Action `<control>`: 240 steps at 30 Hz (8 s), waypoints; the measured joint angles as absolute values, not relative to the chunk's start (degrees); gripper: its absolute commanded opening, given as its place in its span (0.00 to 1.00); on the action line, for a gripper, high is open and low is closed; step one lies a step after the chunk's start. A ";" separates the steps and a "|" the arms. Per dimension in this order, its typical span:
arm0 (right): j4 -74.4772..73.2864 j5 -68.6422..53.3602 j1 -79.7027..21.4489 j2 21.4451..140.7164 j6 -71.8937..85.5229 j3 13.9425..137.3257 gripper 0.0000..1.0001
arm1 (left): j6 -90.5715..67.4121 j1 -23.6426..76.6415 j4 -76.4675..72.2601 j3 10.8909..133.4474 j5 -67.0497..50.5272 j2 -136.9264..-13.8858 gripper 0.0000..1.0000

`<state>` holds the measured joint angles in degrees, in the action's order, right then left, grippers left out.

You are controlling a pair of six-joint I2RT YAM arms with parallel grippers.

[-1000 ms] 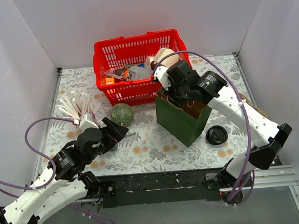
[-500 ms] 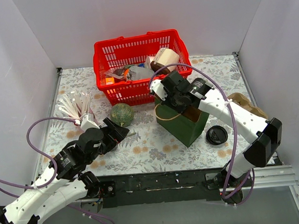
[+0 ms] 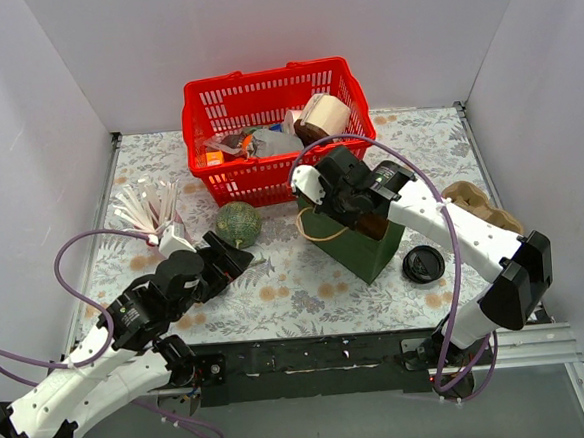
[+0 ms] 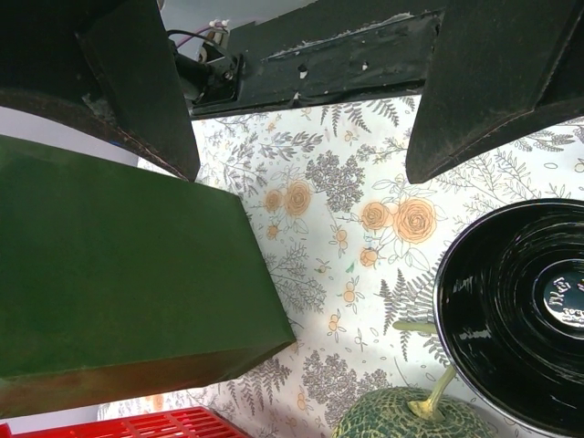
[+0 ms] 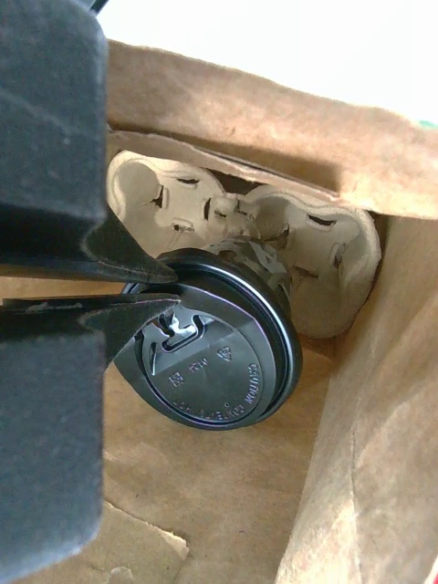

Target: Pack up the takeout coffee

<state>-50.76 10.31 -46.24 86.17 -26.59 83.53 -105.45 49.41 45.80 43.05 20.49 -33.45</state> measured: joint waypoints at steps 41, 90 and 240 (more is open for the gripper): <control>-44.38 4.23 -43.09 85.54 -31.81 78.08 0.18 | -106.37 49.41 45.87 42.68 19.40 -34.83 0.98; -44.82 5.89 -43.07 82.94 -28.51 79.83 0.59 | -105.43 49.41 41.50 42.68 15.77 -38.57 0.98; -5.32 47.57 -42.81 31.05 -10.79 49.52 0.96 | -84.23 23.49 11.35 101.14 -47.16 -80.86 0.00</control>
